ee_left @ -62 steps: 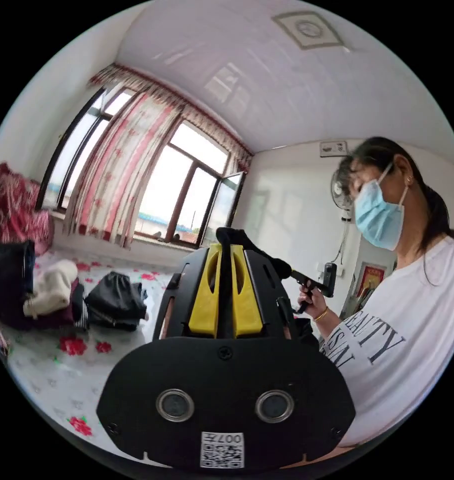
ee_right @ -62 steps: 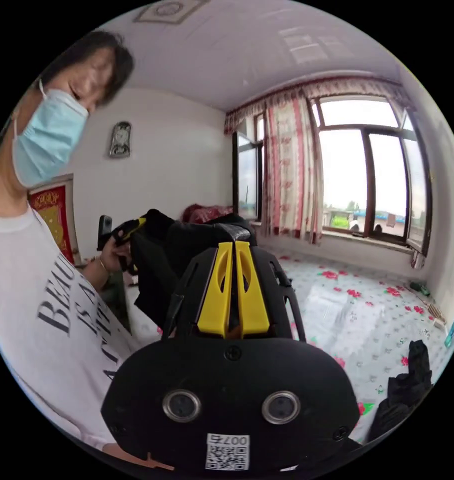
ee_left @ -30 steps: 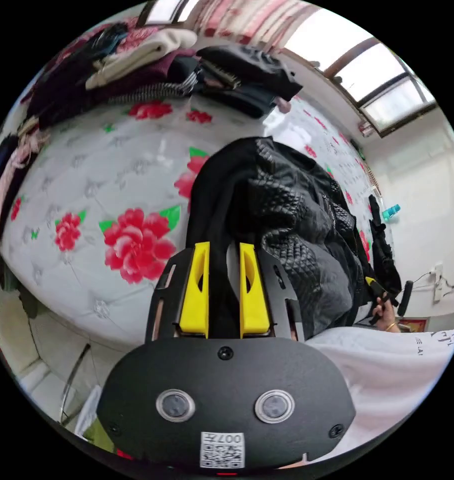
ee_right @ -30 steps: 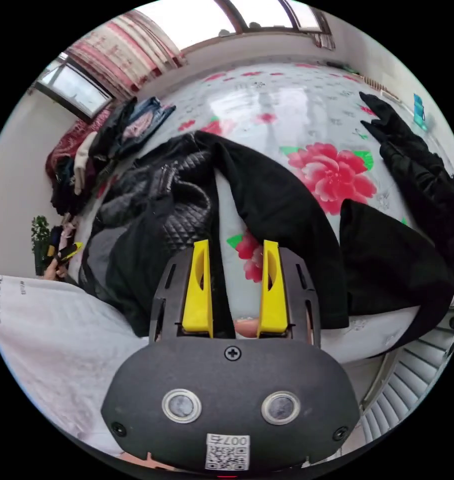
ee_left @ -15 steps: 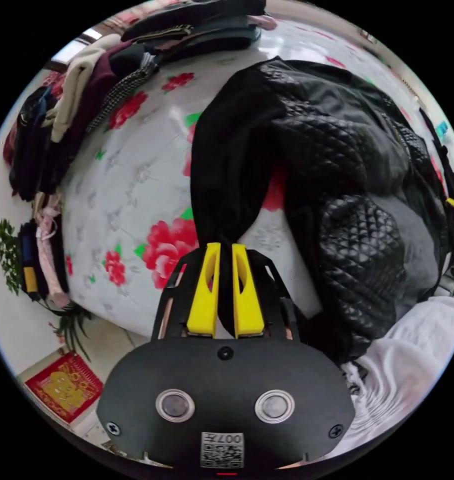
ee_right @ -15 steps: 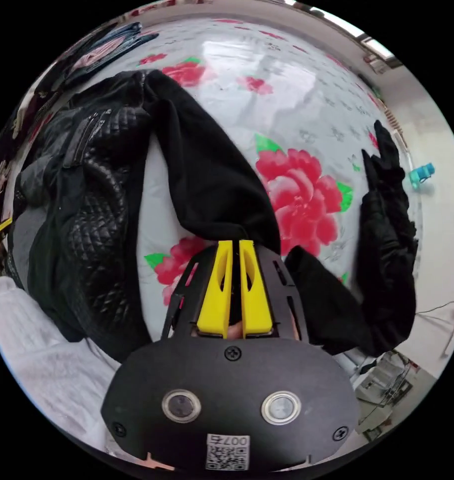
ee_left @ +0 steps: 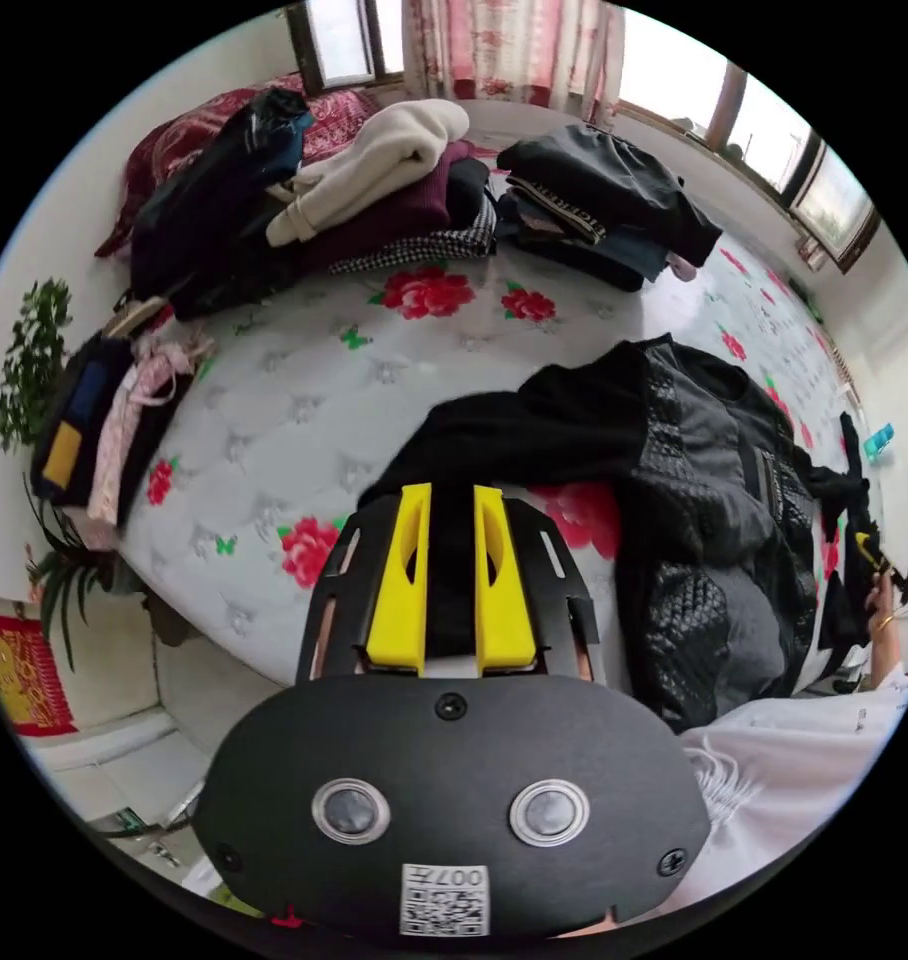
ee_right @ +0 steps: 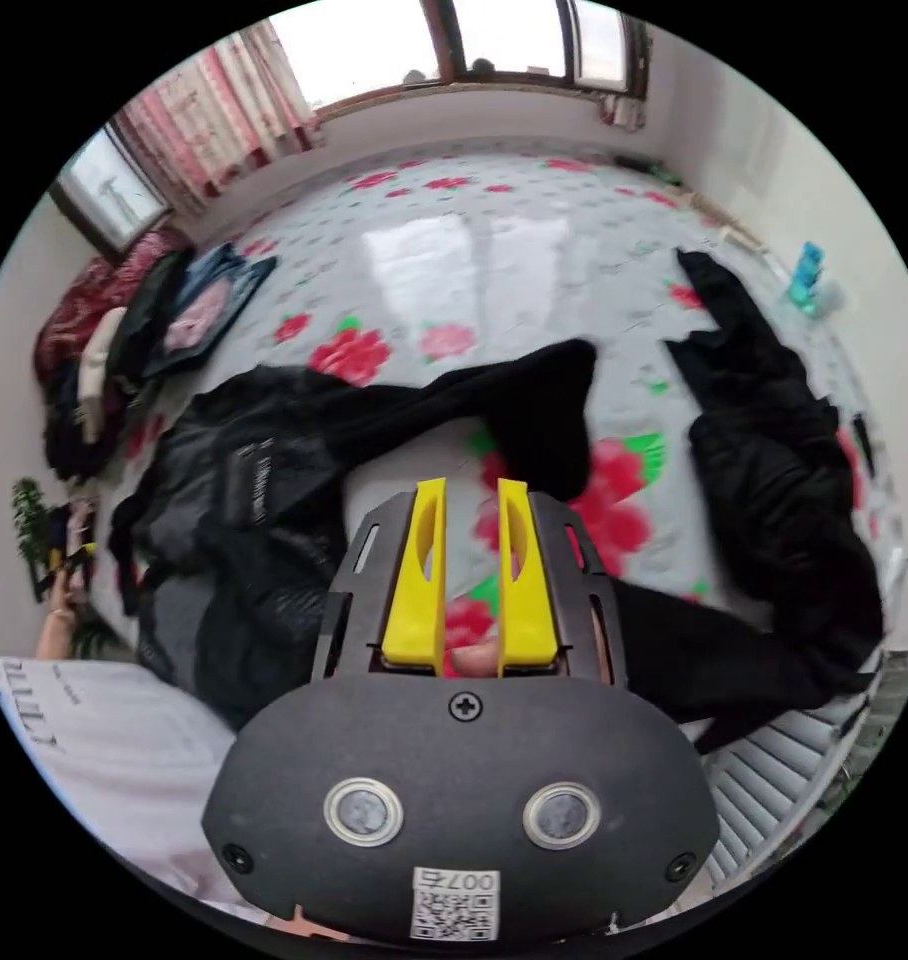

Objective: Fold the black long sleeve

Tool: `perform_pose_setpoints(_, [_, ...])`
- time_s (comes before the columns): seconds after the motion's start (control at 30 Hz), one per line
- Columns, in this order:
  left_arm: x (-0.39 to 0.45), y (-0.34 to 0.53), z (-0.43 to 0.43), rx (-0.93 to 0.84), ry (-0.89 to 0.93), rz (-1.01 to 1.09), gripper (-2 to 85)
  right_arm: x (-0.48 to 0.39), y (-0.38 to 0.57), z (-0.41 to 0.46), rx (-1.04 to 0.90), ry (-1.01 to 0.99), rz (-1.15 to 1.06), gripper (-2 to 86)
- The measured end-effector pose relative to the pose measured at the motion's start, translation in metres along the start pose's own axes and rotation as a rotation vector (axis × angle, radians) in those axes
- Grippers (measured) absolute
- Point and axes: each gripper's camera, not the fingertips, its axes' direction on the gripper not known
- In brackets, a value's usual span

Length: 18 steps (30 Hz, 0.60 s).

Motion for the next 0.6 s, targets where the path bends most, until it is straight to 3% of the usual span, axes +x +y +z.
perform_pose_setpoints(0.13, [0.014,0.061,0.006,-0.049,0.217,0.032,8.2,-0.018,0.076,0.019,-0.067,-0.251,-0.01,7.0])
perform_pose_setpoints(0.2, [0.029,0.095,0.01,-0.093,0.403,0.078,8.9,-0.013,0.1,0.015,-0.09,-0.297,-0.005,7.7])
perform_pose_setpoints(0.3, [0.047,0.127,0.014,-0.125,0.52,0.115,9.4,0.004,0.128,0.005,-0.116,-0.318,-0.015,8.7])
perform_pose_setpoints(0.6, [0.123,0.175,0.038,-0.191,0.352,0.363,7.1,0.02,0.165,0.037,-0.282,-0.395,-0.091,9.4])
